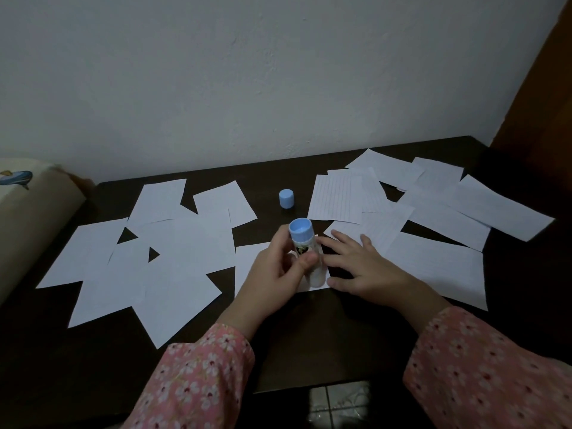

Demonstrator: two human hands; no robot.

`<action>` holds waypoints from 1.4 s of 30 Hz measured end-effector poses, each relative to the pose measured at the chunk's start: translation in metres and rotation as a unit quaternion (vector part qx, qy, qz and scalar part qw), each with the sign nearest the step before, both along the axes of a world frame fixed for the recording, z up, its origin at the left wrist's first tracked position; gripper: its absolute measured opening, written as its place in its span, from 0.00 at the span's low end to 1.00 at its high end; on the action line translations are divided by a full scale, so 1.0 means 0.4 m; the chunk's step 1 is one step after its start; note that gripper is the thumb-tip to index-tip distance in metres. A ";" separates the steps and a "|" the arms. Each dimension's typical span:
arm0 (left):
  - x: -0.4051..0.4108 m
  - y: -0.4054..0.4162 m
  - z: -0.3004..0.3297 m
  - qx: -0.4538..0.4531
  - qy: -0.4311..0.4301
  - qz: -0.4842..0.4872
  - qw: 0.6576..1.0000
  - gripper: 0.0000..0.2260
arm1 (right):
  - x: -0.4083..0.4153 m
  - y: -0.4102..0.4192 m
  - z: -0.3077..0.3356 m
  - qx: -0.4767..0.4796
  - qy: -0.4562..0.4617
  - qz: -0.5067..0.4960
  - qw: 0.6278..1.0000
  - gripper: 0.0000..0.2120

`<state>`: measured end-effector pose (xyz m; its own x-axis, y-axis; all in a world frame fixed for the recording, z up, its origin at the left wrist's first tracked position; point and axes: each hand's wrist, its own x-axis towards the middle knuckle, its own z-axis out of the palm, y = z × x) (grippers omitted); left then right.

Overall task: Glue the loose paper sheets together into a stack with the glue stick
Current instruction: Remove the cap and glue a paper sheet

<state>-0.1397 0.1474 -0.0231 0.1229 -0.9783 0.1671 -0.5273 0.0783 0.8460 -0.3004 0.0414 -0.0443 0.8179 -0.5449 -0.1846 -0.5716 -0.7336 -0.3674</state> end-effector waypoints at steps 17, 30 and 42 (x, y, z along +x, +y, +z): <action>0.022 0.012 -0.002 0.002 -0.075 -0.029 0.997 0.16 | 0.000 0.008 -0.003 -0.011 -0.015 -0.013 1.000 0.23; 0.114 0.072 -0.010 0.034 -0.075 0.034 0.996 0.15 | 0.009 0.008 -0.004 0.001 -0.010 -0.031 0.999 0.26; 0.178 0.103 0.005 0.013 -0.066 0.069 0.995 0.14 | 0.013 0.013 -0.004 0.000 -0.022 -0.046 0.999 0.25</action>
<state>-0.0683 0.1888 -0.0210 0.2347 -0.9577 0.1665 -0.6389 -0.0229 0.7690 -0.2953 0.0468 -0.0461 0.7721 -0.6174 -0.1505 -0.6196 -0.6788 -0.3941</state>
